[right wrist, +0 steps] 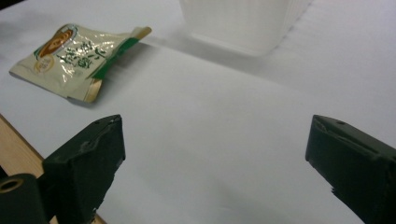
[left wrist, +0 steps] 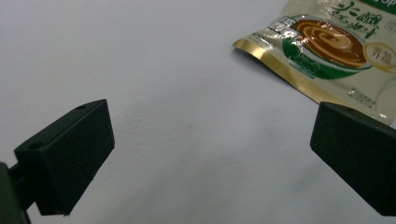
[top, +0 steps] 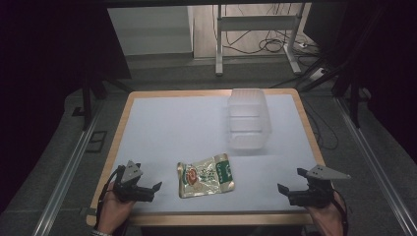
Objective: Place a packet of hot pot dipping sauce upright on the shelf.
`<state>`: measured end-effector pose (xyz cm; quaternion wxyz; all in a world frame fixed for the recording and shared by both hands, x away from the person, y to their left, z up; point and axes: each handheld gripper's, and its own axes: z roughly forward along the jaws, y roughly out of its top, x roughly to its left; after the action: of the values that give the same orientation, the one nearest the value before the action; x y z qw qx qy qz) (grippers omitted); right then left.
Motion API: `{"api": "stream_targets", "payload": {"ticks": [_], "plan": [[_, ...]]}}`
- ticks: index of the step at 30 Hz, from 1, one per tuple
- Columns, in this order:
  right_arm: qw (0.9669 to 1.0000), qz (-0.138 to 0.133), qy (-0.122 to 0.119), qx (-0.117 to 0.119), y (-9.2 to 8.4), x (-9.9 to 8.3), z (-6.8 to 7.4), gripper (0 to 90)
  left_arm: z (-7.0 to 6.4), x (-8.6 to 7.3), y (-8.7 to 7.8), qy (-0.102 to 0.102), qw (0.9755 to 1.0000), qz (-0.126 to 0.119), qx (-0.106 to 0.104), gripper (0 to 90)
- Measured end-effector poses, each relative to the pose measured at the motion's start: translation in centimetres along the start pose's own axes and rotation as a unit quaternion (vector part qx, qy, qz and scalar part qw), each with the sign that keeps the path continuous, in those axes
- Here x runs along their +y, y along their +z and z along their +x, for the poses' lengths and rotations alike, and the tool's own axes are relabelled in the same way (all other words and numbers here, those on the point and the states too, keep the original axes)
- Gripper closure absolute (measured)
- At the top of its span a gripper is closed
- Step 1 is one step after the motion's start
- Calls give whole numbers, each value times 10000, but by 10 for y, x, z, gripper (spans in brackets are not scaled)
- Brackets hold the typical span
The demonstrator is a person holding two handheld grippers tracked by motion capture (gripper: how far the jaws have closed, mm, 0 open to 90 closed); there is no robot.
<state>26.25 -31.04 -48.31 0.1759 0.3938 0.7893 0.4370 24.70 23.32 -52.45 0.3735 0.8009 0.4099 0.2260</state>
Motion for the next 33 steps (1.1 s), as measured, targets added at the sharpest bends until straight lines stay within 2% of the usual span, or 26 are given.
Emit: {"api": "stream_targets", "payload": {"ticks": [4, 6, 14, 21, 33], "plan": [[10000, 17, -20, 32, 2, -1, 0, 31, 3, -1, -2, -100, 9999, -136, 16, 0], [10000, -2, -34, 32, 1, 0, 0, 31, 3, -1, -2, -66, 9999, -150, 47, 0], [9999, 32, -106, -10, 5, -2, 0, 24, -1, 0, 1, 122, 9999, 20, 65, 0], [10000, 6, -21, -18, 6, -2, 0, 24, -1, -1, 1, 90, 9999, 67, 76, 0], [9999, 52, -158, 6, 13, 3, 6, 19, -2, -1, 3, 144, 9997, 155, 109, 0]]}}
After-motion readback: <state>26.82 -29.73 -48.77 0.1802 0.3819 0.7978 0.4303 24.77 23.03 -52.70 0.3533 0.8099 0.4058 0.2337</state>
